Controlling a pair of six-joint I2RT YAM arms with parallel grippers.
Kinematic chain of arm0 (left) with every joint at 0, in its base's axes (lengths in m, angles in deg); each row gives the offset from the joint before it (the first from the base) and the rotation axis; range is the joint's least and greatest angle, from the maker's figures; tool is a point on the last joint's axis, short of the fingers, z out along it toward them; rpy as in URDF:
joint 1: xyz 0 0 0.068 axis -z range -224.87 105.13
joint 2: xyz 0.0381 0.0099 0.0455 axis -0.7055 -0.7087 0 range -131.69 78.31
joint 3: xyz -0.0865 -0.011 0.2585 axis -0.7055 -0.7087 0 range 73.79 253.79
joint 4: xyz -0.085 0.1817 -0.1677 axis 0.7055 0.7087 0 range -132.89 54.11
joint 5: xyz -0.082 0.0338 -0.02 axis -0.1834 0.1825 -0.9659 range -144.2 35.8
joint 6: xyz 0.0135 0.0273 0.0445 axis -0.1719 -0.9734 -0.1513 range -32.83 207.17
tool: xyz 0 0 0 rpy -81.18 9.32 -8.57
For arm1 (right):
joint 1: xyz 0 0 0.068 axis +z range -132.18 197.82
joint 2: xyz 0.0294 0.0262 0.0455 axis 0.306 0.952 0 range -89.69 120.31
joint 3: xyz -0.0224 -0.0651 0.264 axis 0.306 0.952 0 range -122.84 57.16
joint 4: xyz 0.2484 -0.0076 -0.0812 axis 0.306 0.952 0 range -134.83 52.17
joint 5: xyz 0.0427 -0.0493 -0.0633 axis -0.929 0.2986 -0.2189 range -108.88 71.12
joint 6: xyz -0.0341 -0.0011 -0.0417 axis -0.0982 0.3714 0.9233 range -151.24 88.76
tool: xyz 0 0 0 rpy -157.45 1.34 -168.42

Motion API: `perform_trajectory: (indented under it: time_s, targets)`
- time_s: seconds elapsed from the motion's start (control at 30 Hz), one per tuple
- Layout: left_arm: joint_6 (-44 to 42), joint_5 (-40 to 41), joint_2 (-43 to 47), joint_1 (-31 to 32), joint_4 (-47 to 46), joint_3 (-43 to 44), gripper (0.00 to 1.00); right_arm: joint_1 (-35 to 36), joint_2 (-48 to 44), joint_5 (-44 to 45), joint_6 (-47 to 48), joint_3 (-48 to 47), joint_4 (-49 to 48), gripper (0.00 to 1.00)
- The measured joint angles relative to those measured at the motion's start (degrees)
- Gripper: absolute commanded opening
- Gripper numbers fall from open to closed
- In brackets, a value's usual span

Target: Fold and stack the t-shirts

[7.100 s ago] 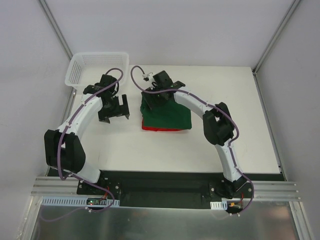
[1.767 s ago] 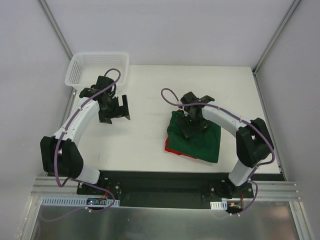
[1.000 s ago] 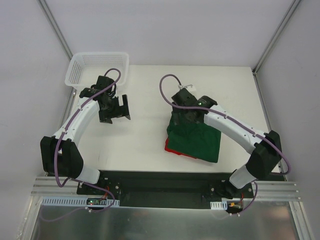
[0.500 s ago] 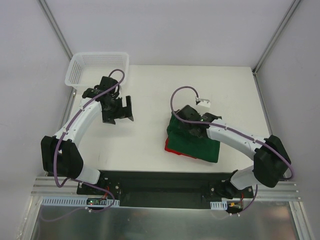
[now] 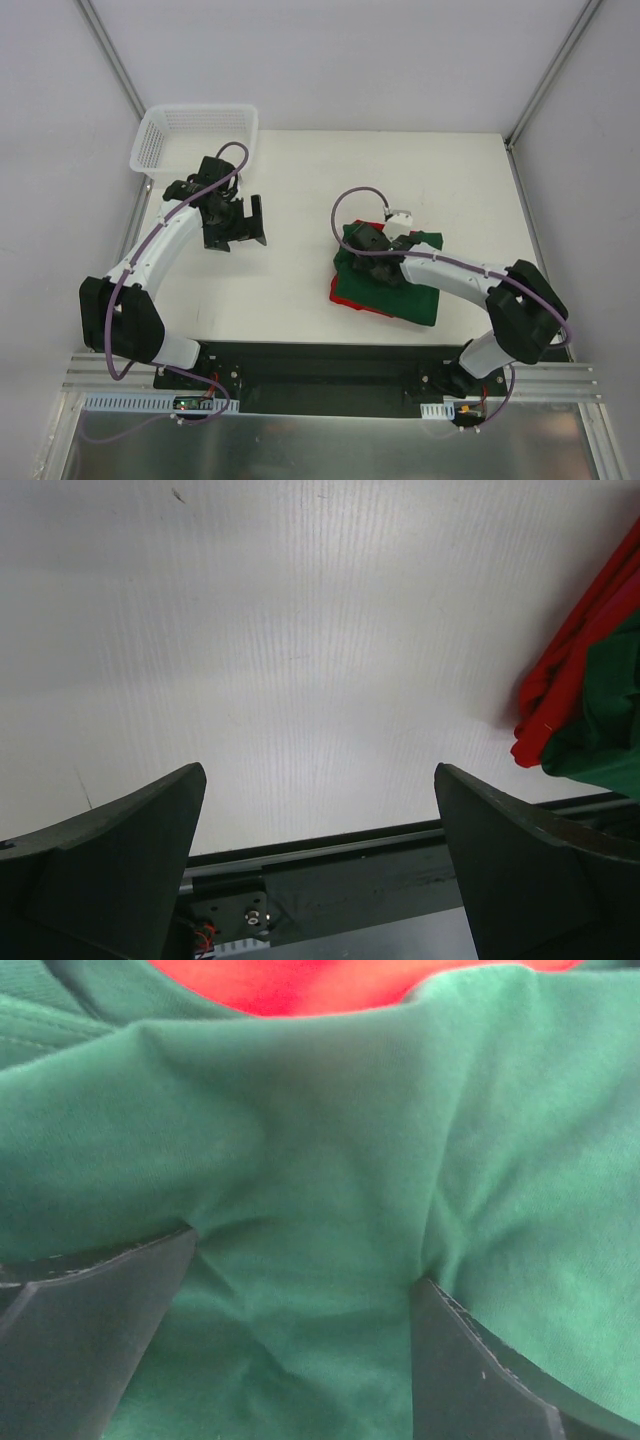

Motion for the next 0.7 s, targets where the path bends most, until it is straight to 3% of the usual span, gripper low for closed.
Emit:
perform_trajectory:
  time_s: [0.27,0.4,0.7]
  targets:
    - [0.02,0.02,0.26,0.0,0.0,0.0,0.99,-6.03,4.07,-7.65,14.8,-4.04,-1.55,0.96]
    - [0.0,0.02,0.26,0.0,0.0,0.0,0.99,-13.16,4.33,-15.47,23.54,-5.57,-2.45,0.96]
    - [0.0,0.09,0.37,0.02,0.0,0.0,0.99,-25.11,1.03,-23.45,35.01,-3.93,-1.66,0.96]
